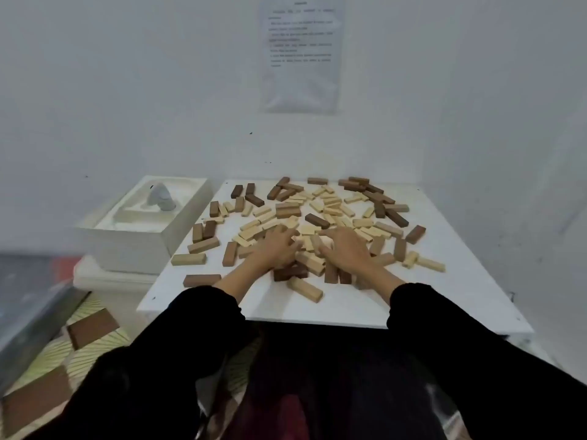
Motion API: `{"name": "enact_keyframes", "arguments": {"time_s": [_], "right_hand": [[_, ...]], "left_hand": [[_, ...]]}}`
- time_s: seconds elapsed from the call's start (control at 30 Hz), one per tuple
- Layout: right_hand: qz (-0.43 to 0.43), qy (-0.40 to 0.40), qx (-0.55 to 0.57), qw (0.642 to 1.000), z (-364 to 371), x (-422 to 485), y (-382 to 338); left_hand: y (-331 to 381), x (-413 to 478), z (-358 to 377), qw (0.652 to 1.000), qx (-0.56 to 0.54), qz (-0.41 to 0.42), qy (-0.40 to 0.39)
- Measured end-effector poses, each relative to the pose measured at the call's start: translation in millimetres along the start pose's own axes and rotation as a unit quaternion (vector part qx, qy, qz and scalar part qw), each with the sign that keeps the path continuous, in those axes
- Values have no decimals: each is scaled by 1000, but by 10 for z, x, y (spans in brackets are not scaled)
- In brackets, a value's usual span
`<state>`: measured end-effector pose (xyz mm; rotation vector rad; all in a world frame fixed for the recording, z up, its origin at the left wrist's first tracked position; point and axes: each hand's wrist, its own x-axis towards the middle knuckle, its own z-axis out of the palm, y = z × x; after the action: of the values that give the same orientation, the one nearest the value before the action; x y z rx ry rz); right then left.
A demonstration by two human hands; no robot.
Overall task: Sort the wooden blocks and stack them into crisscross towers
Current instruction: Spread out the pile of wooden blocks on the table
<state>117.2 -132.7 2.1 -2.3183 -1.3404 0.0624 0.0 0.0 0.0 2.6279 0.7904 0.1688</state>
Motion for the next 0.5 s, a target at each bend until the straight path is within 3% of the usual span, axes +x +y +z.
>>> {"name": "enact_keyframes", "arguments": {"time_s": [0.17, 0.5], "right_hand": [[32, -46, -70, 996, 264, -236, 28], [5, 48, -115, 992, 438, -17, 88]], "left_hand": [[-32, -239, 281, 998, 42, -43, 19], [-158, -115, 337, 993, 79, 0, 85]]}}
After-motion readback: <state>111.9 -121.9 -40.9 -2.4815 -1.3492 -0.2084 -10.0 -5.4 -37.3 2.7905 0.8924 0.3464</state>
